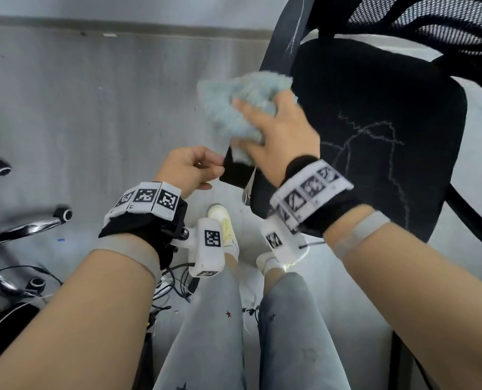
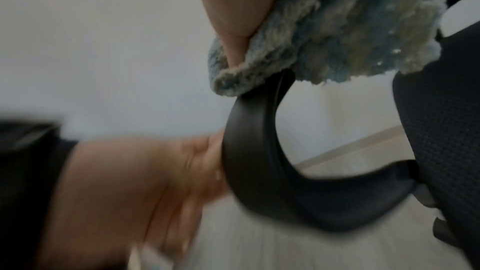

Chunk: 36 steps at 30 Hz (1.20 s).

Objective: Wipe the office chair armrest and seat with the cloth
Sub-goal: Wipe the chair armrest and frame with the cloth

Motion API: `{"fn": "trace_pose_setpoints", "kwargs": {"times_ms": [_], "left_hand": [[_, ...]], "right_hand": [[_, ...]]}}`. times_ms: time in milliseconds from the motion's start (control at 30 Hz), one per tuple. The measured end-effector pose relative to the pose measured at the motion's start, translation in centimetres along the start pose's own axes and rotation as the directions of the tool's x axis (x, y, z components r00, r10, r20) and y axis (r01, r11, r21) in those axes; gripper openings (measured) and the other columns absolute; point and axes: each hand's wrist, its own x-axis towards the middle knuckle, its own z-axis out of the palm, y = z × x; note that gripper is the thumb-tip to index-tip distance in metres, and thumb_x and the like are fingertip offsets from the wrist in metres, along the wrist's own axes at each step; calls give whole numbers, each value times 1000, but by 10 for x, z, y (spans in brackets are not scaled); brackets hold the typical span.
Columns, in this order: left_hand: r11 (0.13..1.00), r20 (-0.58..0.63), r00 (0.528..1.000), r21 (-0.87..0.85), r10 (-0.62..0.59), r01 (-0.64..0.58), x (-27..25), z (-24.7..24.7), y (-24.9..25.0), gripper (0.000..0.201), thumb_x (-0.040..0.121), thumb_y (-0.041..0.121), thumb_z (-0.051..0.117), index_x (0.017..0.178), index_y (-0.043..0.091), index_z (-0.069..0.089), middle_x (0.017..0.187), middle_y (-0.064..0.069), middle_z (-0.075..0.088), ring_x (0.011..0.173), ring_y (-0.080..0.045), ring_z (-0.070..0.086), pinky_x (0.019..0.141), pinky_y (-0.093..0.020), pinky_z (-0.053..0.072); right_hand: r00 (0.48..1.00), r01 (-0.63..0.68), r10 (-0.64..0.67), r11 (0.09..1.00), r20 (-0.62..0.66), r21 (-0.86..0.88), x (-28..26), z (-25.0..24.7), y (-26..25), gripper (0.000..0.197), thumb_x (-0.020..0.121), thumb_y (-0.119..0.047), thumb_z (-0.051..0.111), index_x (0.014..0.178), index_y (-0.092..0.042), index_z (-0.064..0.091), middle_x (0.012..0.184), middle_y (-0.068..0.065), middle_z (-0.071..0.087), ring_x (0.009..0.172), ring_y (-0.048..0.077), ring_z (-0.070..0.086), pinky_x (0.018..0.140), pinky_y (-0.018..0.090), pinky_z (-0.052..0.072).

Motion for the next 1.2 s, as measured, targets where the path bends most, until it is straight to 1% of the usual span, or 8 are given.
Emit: {"fn": "trace_pose_setpoints", "kwargs": {"times_ms": [200,300,367,467,567,667,833,1200], "left_hand": [[995,60,997,80,-58,53,-5,-3,9,15,83,12,62,72,22,60,73,3,61,69,-6,58,53,-10,49],[994,99,993,95,-64,55,-5,2,26,11,85,26,60,76,21,59,75,4,64,74,-8,61,66,-22,47],[996,55,998,87,-19,14,1,10,45,6,82,18,64,86,20,59,81,3,60,74,-8,58,68,-24,47],[984,54,996,158,72,-80,14,19,75,40,73,-1,67,109,11,56,102,-5,61,90,-17,60,77,-30,52],[946,140,987,305,74,-114,19,22,88,46,69,-6,69,111,9,57,108,-6,64,99,-20,60,87,-34,51],[964,180,981,264,-77,27,20,26,88,49,76,-7,63,119,14,52,110,-4,61,96,-23,61,78,-39,56],[975,162,984,216,-80,44,19,23,89,54,82,-5,58,126,26,50,108,-2,60,95,-19,59,74,-34,55],[981,219,958,106,-184,163,23,16,88,48,82,-5,58,121,23,55,100,0,65,93,-16,61,75,-26,52]], "right_hand": [[936,-330,352,886,-8,324,71,-32,26,59,86,-45,55,140,-34,32,136,14,30,118,28,45,101,31,41],[954,-294,299,909,30,294,66,-30,27,57,87,-44,54,139,-34,33,137,15,32,120,29,44,101,31,39],[969,-243,242,932,38,268,41,-20,22,55,87,-43,54,138,-39,33,134,10,34,119,27,43,99,38,41],[981,-192,176,941,82,279,-3,-10,18,53,88,-43,51,136,-46,29,125,3,37,111,21,46,90,41,47],[983,-165,147,969,108,184,-13,-11,19,51,90,-41,48,137,-47,28,123,2,38,107,21,46,86,41,48],[973,-215,207,973,101,80,27,-25,22,49,92,-39,44,136,-49,26,124,7,39,109,27,47,86,41,45],[924,-376,360,917,129,132,109,-47,29,49,93,-41,40,139,-44,23,128,13,52,112,36,52,88,39,44],[945,-181,191,982,265,-62,33,-47,19,50,94,-43,34,138,-52,12,131,9,51,110,34,54,84,40,44]]}}
